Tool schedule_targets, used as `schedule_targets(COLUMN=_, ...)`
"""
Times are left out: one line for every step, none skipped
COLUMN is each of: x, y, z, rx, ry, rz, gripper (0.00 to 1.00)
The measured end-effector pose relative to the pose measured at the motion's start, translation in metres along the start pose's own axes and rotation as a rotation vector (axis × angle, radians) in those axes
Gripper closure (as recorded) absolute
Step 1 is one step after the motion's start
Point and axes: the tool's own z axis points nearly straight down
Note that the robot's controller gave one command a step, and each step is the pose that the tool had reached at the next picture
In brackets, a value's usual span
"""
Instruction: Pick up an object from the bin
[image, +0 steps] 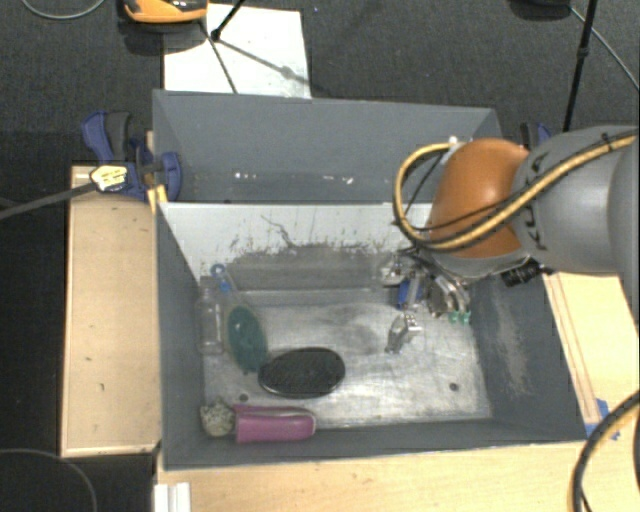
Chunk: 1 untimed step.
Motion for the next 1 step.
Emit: schedule_targets(x=0.0519, y=0.0903, z=-0.02, rx=0.003, ry=-0.004, rz=-0.263, gripper=0.0)
